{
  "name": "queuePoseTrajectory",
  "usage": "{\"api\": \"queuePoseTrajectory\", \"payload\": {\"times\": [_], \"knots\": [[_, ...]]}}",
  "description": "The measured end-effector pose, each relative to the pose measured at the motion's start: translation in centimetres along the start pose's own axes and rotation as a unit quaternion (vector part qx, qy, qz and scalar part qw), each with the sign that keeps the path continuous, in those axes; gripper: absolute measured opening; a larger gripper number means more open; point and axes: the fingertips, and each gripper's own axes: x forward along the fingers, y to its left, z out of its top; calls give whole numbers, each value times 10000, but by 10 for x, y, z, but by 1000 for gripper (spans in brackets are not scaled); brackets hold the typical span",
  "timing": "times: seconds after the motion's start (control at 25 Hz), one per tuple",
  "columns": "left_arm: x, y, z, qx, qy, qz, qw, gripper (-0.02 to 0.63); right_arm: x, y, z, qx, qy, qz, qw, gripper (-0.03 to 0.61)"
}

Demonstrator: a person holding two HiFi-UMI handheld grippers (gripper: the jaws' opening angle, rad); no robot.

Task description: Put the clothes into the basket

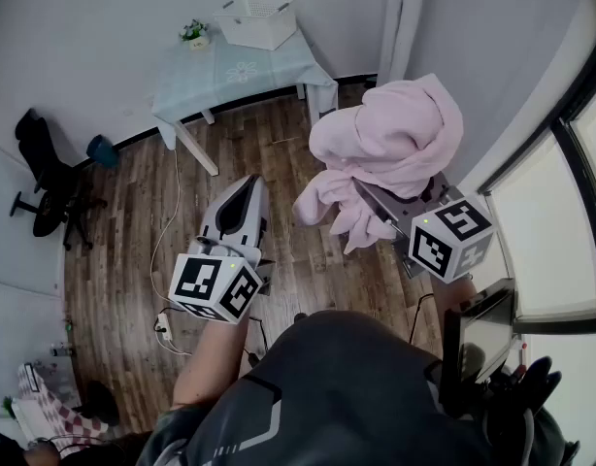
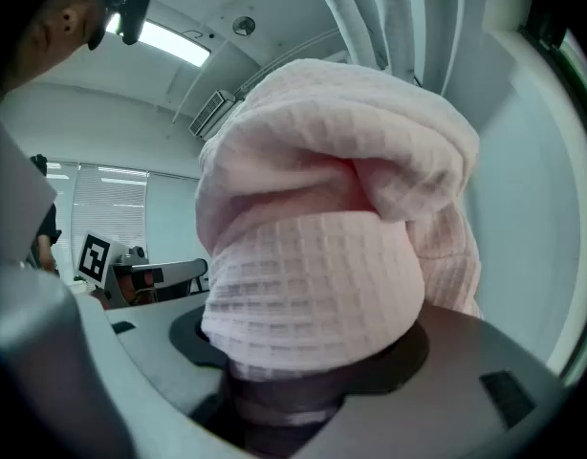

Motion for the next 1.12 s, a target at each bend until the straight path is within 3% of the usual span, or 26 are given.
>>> {"api": "queuePoseTrajectory", "payload": {"times": [0.88, 1.12], "knots": [[-8, -5, -6, -10, -58, 3, 10000, 8, 0, 2, 0, 2, -47, 48, 10000, 304], [-25, 16, -4, -58, -90, 21, 9999, 8, 13, 20, 0, 22, -31, 9, 10000, 307]]}}
